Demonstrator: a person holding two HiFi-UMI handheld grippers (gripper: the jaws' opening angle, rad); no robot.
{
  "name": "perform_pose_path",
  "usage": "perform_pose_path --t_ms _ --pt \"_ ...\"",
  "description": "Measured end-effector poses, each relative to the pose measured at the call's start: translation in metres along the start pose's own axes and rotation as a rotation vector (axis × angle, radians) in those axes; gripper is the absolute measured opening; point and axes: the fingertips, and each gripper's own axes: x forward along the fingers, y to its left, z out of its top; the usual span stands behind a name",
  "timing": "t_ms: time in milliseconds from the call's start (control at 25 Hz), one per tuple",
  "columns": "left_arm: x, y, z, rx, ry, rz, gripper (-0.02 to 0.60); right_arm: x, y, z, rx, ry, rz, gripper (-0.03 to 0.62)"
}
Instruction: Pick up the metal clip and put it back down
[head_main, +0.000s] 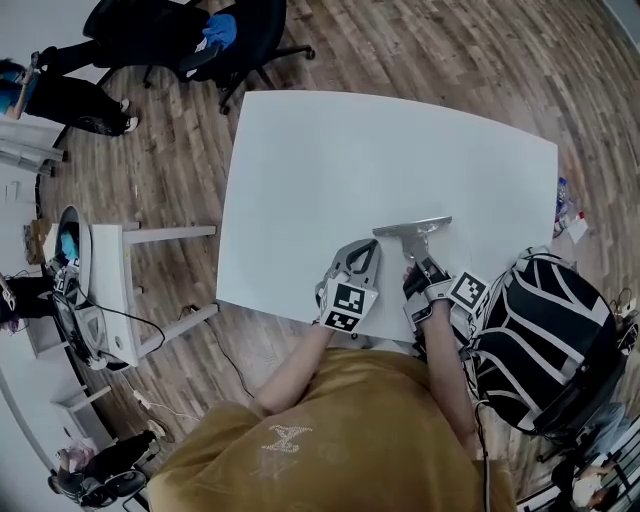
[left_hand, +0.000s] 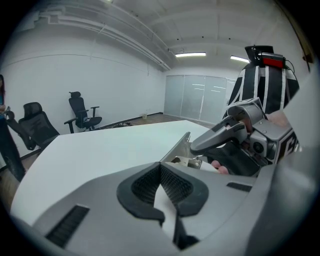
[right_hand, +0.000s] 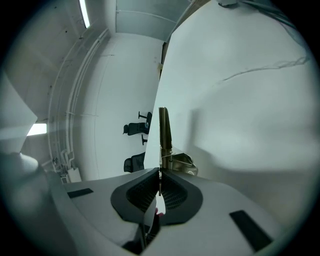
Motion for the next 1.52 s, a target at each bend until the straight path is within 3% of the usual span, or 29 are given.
perform_pose_path --t_ms 880,1080,1520 --pt "-0.017 0.002 0.023 -0.004 -0.072 -0.002 0.005 -0.019 0.030 -0.003 -0.186 -0.040 0.015 0.008" --pt "-0.021 0.002 0.028 -0.003 -0.084 0.003 0.006 -0.021 0.037 0.000 -0.357 -0.056 -0.020 0.008" --pt "-0.033 0.006 0.045 -0.032 -0.134 0.021 0.005 -0.036 0.066 0.000 -0.855 -0.111 -0.144 0.008"
